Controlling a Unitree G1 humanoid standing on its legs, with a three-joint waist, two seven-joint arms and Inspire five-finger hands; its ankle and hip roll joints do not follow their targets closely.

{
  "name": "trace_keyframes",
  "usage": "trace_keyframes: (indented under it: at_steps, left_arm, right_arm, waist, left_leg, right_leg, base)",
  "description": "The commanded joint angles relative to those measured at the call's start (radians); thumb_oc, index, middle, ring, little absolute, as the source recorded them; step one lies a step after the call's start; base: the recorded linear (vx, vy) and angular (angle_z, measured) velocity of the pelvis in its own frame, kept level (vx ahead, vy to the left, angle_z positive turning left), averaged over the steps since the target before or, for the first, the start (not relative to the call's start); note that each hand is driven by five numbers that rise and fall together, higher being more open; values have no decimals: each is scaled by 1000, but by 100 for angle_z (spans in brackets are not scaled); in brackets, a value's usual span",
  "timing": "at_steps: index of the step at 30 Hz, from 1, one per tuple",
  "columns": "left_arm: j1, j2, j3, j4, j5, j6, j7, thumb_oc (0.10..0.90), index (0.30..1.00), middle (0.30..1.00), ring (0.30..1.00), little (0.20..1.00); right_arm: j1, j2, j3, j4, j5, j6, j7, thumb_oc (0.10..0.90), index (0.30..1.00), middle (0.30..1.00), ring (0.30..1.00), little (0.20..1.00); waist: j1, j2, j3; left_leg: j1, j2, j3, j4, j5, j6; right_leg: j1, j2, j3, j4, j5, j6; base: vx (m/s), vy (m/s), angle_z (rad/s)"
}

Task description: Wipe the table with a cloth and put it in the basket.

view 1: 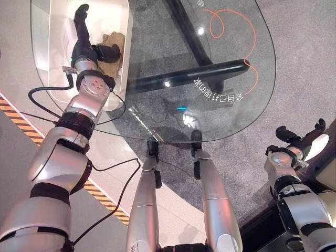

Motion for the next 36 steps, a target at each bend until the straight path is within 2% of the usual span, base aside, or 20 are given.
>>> trace_keyframes:
  at_steps: [1,11,16,23,26,33,36]
  left_arm:
    - [-112,84,43,28,72,-51,60,800,900,900,900,900]
    - [-118,85,40,16,69,-51,73,800,900,900,900,900]
    - [-110,89,51,13,55,-74,86,800,900,900,900,900]
    - [-74,119,107,-48,1,-195,132,800,900,900,900,900]
    - [-20,136,146,-111,-18,-251,143,800,900,900,900,900]
    - [91,180,244,-170,-62,-316,127,800,900,900,900,900]
    - [179,214,307,-168,-85,-344,105,800,900,900,900,900]
  right_arm:
    - [22,-36,-3,-4,13,-40,-37,800,900,900,900,900]
    - [27,-30,0,-7,16,-44,-29,800,900,900,900,900]
    - [29,-25,3,-6,18,-40,-13,800,900,900,900,900]
    - [71,0,5,0,58,-6,113,800,900,900,900,900]
    - [103,13,9,9,90,34,198,800,900,900,900,900]
    - [171,14,-16,28,106,86,285,800,900,900,900,900]
    - [239,7,-42,34,93,91,326,800,900,900,900,900]
  waist:
    - [6,-13,-28]
    - [8,-16,-28]
    - [10,-19,-28]
    - [18,-19,-28]
    - [29,-19,-28]
    - [46,-20,-29]
    - [52,-20,-71]
  left_leg:
    - [11,-49,76,37,-51,51]
    - [21,-54,69,38,-52,54]
    - [41,-55,65,32,-53,54]
    - [108,-58,53,6,-50,54]
    - [171,-59,41,-32,-38,51]
    - [325,-53,36,-128,-5,41]
    - [405,-50,36,-193,5,34]
  right_leg:
    - [49,62,-44,-44,-7,10]
    - [60,63,-43,-47,-2,10]
    - [81,64,-41,-54,-2,10]
    - [145,65,-35,-73,1,11]
    - [202,65,-29,-101,9,15]
    - [355,59,-35,-182,24,23]
    - [432,50,-32,-235,31,30]
  base:
    - [0,0,0]
    - [0,0,0]
    - [0,0,0]
    - [1,-12,0]
    - [9,-53,-4]
    - [13,-33,-4]
    - [60,-39,-6]
